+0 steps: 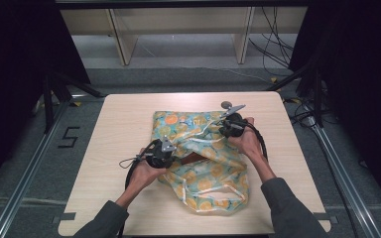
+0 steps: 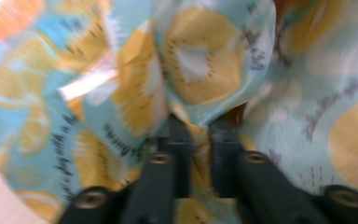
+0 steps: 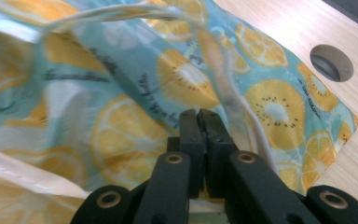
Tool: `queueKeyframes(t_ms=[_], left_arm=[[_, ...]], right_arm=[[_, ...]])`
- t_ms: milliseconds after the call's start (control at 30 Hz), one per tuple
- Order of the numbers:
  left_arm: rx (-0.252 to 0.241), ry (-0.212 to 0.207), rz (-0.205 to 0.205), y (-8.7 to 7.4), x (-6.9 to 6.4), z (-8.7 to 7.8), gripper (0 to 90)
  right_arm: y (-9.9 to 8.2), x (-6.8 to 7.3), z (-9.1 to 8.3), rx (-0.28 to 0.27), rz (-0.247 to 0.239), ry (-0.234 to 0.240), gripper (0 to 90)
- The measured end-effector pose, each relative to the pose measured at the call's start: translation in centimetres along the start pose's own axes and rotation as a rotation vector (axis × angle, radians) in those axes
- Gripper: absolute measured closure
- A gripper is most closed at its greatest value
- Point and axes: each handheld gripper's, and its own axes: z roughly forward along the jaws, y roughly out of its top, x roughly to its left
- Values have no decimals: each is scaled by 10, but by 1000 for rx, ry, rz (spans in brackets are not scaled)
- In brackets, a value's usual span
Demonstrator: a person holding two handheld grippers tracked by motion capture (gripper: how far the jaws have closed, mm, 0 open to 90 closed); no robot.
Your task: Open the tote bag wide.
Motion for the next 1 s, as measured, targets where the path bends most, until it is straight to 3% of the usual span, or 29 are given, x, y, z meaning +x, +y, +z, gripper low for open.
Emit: queueKeyframes(t_ms=[33, 67, 133, 167, 200, 233, 267, 300, 367, 400, 433, 467, 500, 533, 567, 667, 700, 767, 800, 833, 867, 900, 933, 967, 1000], left_arm=[[-29, -8, 11, 7, 4, -13, 880], [-51, -8, 24, 13, 8, -23, 882], [-73, 3, 35, 18, 12, -29, 885], [-130, 9, -14, 27, 16, -37, 885], [-139, 7, -10, 32, 21, -41, 886], [-142, 22, -7, 44, 31, -48, 888], [-142, 22, -7, 44, 31, -48, 888], [-159, 20, -34, 49, 33, -49, 888], [-158, 13, -59, 62, 44, -48, 888], [-134, 11, -38, 65, 48, -47, 887], [-139, 10, -62, 68, 49, -45, 887], [-123, 11, -42, 70, 53, -43, 887], [-117, 6, -54, 72, 55, -42, 887], [-117, 6, -54, 72, 55, -42, 887], [-127, -14, -97, 75, 60, -35, 887], [-116, -20, -113, 78, 65, -29, 886], [-123, -27, -145, 79, 70, -24, 885], [-131, -44, -177, 79, 75, -19, 884], [-131, -44, -177, 79, 75, -19, 883], [-153, -65, -207, 79, 78, -16, 883], [-162, -74, -233, 78, 81, -14, 883], [-159, -71, -238, 77, 83, -12, 882], [-153, -61, -240, 75, 86, -10, 881], [-143, -61, -239, 72, 90, -8, 881], [-128, -59, -256, 67, 95, -2, 882]], right_arm=[[-1, 1, -8, 5, 5, 36, 881], [-1, 2, -11, -1, 4, 36, 877], [-2, 5, -15, -23, 17, 50, 875], [-3, 7, -19, -31, 22, 59, 874], [-3, 12, -26, -51, 26, 80, 874], [-2, 20, -36, -70, 9, 93, 873], [-2, 20, -36, -70, 9, 93, 873], [0, 23, -41, -118, -34, 109, 874], [4, 34, -63, -183, -67, 161, 874], [5, 39, -70, -204, -71, 186, 874], [5, 44, -78, -225, -64, 204, 874], [5, 49, -84, -242, -89, 233, 874], [3, 58, -87, -246, -94, 263, 874], [3, 58, -87, -246, -94, 263, 874], [0, 72, -84, -214, -158, 302, 874], [-5, 85, -74, -160, -192, 301, 874], [-10, 94, -58, -102, -209, 267, 874], [-12, 96, -44, -32, -231, 197, 876], [-12, 96, -44, -32, -231, 197, 876], [-12, 93, -38, -18, -258, 163, 880], [-12, 87, -33, -8, -257, 115, 890], [-13, 76, -28, 11, -231, 20, 900], [-13, 68, -28, 24, -221, -26, 900], [-13, 68, -28, 24, -221, -26, 900], [-11, 43, -26, 18, -181, -114, 900]])
